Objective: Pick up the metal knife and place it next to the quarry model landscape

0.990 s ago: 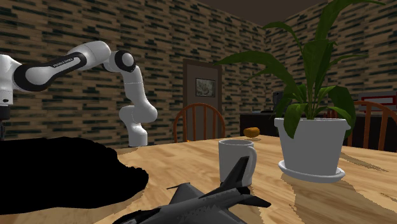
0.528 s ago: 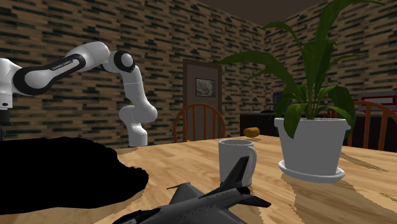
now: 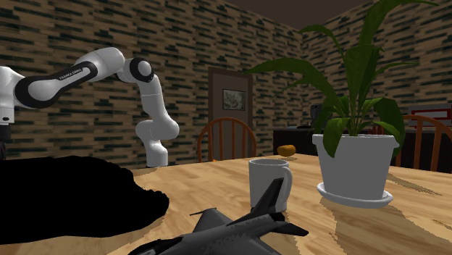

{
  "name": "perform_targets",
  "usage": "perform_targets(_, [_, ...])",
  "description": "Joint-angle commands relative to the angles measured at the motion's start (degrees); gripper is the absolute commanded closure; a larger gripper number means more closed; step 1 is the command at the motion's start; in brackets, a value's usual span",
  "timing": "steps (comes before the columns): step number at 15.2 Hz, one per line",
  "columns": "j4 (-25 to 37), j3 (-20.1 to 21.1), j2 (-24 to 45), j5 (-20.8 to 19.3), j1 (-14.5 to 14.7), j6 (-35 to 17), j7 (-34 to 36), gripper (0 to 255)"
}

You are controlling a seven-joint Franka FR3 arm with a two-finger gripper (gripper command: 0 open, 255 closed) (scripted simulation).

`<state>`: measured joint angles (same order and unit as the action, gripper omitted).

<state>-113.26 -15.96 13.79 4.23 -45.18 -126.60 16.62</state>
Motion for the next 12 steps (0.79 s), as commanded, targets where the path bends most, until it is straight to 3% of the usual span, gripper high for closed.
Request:
perform_targets(1, [0.8,-0.1,-1.0,-0.4,0.1,1.7,0.2,0])
perform_targets(4, [3.3,-0.3,-3.3,-1.3,0.3,6.5,0.8,0])
perform_targets(12, [3.3,-0.3,-3.3,-1.3,0.3,6.5,0.8,0])
